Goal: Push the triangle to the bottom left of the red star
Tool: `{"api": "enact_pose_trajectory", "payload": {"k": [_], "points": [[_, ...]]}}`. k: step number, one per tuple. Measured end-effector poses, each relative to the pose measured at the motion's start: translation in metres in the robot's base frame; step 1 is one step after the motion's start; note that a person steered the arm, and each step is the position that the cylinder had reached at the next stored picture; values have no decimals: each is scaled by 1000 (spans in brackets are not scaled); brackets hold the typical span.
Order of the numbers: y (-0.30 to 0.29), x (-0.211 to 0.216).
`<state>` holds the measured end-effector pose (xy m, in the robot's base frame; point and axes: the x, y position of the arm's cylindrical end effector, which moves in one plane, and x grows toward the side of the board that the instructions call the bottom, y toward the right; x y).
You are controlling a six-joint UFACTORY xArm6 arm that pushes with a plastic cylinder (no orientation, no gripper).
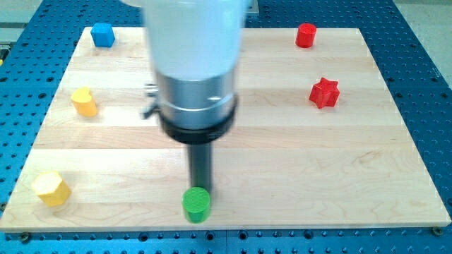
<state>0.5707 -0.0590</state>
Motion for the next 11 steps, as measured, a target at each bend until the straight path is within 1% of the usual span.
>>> {"api": "enact_pose_trajectory", "payload": {"k": [2,4,5,6,7,8,9,10,11], "points": [[-103,-1],[-106,-3],[-77,-46],[-32,-74],[14,-85],[84,-85],[51,-89],[72,-100],[122,-101]]}}
